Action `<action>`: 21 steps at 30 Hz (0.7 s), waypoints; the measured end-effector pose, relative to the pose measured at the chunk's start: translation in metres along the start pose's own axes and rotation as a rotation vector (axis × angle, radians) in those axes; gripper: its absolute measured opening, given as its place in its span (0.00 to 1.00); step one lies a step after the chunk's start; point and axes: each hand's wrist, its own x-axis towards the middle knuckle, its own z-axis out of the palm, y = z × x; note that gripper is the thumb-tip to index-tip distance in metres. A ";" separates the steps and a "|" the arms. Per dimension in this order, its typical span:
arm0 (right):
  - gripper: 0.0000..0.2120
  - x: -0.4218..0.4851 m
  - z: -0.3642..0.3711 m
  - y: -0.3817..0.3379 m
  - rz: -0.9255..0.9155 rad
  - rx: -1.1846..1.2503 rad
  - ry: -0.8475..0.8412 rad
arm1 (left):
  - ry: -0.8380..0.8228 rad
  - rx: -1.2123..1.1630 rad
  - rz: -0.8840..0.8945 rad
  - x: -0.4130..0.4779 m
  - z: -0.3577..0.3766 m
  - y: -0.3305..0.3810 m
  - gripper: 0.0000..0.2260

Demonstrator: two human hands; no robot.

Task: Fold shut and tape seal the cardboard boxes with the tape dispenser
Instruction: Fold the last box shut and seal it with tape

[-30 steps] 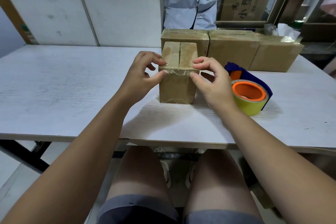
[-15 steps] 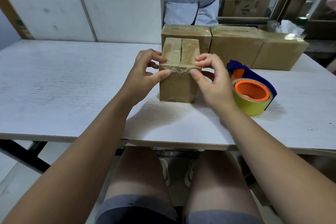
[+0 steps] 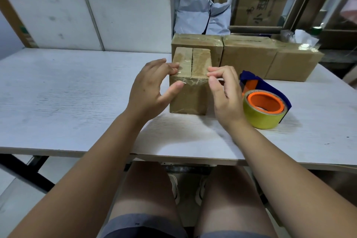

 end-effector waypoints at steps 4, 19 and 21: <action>0.15 0.010 0.004 -0.002 0.074 -0.011 0.061 | 0.059 -0.261 -0.309 0.009 0.003 0.021 0.15; 0.11 0.010 -0.001 0.007 -0.082 -0.187 -0.031 | 0.073 0.012 -0.085 0.008 0.012 -0.005 0.21; 0.12 0.009 0.000 0.007 -0.093 -0.193 -0.028 | 0.068 0.065 -0.028 0.010 0.012 -0.007 0.24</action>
